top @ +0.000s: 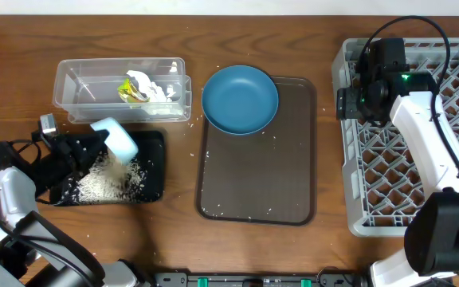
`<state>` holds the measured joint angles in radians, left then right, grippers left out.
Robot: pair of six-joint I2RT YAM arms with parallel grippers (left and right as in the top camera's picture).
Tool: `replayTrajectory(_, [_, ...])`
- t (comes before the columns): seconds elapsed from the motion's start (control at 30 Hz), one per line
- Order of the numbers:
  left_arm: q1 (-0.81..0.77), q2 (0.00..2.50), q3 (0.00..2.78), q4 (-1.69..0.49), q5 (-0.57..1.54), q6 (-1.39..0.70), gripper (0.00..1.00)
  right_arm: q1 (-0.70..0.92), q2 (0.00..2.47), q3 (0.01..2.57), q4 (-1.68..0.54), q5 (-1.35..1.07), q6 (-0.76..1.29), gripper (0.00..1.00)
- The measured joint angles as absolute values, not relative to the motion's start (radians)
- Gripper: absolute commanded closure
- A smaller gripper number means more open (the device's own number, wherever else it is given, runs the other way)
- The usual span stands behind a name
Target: Sort waste into correct bins and load items into the dishwasher rack
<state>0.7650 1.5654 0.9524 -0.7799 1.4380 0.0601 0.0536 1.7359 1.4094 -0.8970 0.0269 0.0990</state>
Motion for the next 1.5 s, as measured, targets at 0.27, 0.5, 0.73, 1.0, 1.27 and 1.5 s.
replayTrajectory(0.27, [0.765,1.565,0.952,-0.781,1.508,-0.030,0.94,0.054,1.736,1.409,-0.897,0.027,0.099,0.22])
replayTrajectory(0.5, [0.765,1.565,0.952,-0.781,1.538,-0.158,0.94,0.054,1.736,1.409,-0.899,0.027,0.099,0.23])
replayTrajectory(0.73, [0.765,1.565,0.952,-0.781,1.543,-0.189,0.94,0.054,1.736,1.409,-0.899,0.027,0.099,0.23])
replayTrajectory(1.0, [0.765,1.565,0.952,-0.774,1.466,-0.199,0.94,0.054,1.736,1.409,-0.900,0.027,0.099,0.23])
replayTrajectory(1.27, [0.765,1.565,0.951,-0.772,1.402,-0.182,0.94,0.054,1.736,1.409,-0.901,0.027,0.099,0.23])
replayTrajectory(1.5, [0.765,1.565,0.951,-0.752,1.463,-0.131,0.94,0.054,1.736,1.409,-0.900,0.027,0.099,0.23])
